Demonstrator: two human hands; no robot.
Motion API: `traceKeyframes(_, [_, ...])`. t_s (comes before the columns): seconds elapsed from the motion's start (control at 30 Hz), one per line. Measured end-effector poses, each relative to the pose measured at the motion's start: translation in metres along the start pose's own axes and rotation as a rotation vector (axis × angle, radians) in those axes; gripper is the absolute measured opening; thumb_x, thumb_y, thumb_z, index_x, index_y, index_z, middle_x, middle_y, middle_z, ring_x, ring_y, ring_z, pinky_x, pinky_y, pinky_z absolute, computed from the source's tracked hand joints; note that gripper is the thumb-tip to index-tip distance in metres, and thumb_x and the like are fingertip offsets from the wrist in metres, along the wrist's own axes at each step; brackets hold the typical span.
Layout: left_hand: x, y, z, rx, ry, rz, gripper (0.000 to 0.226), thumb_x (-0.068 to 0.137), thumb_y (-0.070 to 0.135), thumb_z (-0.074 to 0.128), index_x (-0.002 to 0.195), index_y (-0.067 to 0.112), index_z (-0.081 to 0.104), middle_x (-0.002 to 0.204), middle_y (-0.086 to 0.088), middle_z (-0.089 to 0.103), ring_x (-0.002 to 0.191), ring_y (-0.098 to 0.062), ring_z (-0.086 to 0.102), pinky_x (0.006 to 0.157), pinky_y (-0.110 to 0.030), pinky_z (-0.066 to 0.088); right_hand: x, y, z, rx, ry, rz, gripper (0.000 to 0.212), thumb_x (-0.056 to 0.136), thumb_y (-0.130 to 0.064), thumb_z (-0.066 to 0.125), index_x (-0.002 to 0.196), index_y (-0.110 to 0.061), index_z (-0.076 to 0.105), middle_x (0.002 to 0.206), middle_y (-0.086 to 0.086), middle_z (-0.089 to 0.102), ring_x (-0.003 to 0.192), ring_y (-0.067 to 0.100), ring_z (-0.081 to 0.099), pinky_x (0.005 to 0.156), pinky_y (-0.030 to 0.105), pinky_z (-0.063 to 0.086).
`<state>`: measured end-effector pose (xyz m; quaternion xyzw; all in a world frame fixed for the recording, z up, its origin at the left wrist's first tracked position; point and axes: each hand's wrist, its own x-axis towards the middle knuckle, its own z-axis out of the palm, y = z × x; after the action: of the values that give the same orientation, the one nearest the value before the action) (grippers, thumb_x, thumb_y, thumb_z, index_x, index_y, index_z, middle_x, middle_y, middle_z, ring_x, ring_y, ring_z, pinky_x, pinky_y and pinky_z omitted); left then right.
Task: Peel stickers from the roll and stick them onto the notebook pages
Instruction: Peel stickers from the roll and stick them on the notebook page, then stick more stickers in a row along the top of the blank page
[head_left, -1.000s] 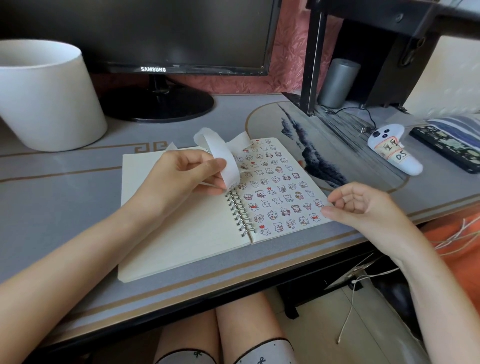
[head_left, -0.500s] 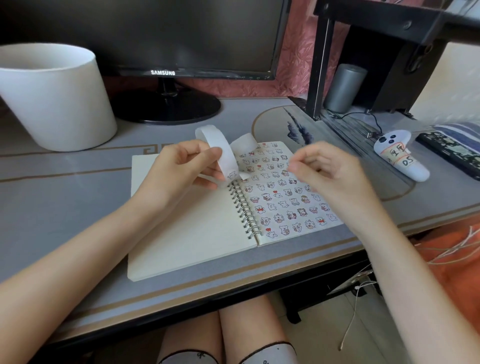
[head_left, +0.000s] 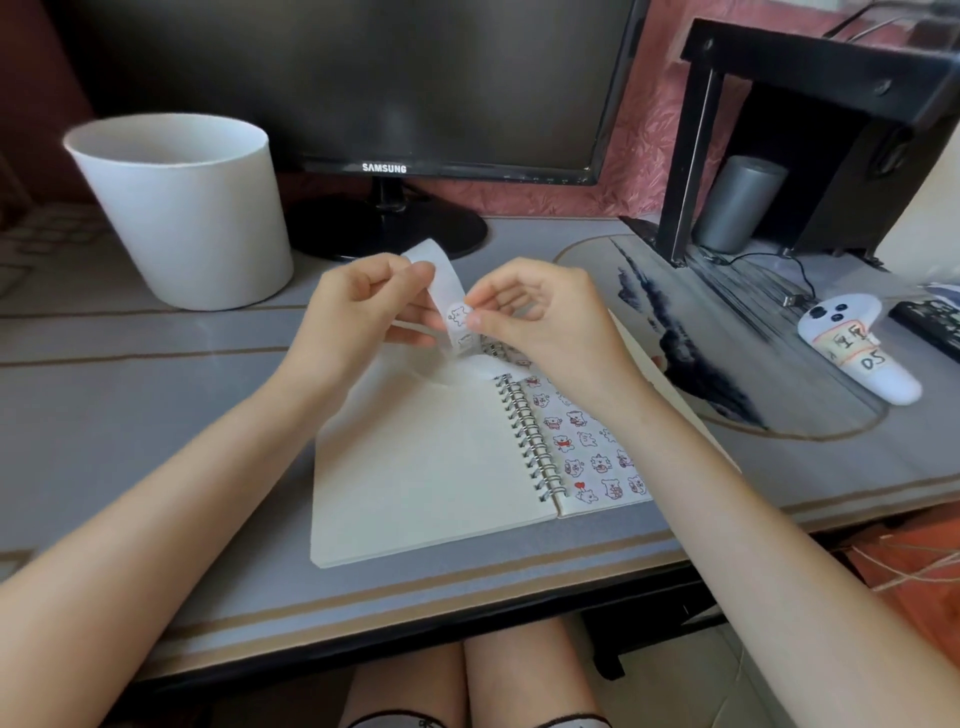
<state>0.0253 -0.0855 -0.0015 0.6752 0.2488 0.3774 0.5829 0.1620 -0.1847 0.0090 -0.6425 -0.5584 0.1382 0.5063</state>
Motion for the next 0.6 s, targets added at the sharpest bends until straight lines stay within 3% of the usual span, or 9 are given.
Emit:
traceKeyframes(0.2, [0.006,0.001,-0.008,-0.131,0.027,-0.079,0.032,0.094,0.029,0.055,0.089,-0.001,0.064,0.086,-0.017,0.070,0.078,-0.022,0.068,0.070,-0.030,0.057,0.014,-0.004,0.007,0.061,0.020,-0.010,0.012,0.078,-0.005,0.073,0.085,-0.014,0.070,0.076,-0.005,0.067,0.071,0.006,0.059,0.072,0.021,0.050])
traceKeyframes(0.37, [0.007,-0.001,-0.011,-0.109,0.024,-0.071,0.016,0.090,0.013,0.060,0.094,-0.002,0.066,0.084,-0.008,0.072,0.078,-0.017,0.070,0.071,-0.025,0.056,0.025,-0.007,0.013,0.084,-0.003,-0.025,0.013,0.079,-0.003,0.072,0.084,-0.016,0.070,0.076,-0.006,0.067,0.070,0.004,0.059,0.068,0.019,0.050])
traceKeyframes(0.6, [0.011,-0.004,-0.019,-0.142,0.104,-0.095,0.015,0.088,0.015,0.063,0.090,0.001,0.069,0.089,-0.015,0.071,0.078,-0.020,0.069,0.079,-0.031,0.058,0.041,-0.006,0.025,0.045,-0.005,-0.047,0.007,0.081,-0.006,0.071,0.085,-0.011,0.072,0.078,-0.002,0.068,0.074,0.008,0.060,0.070,0.018,0.047])
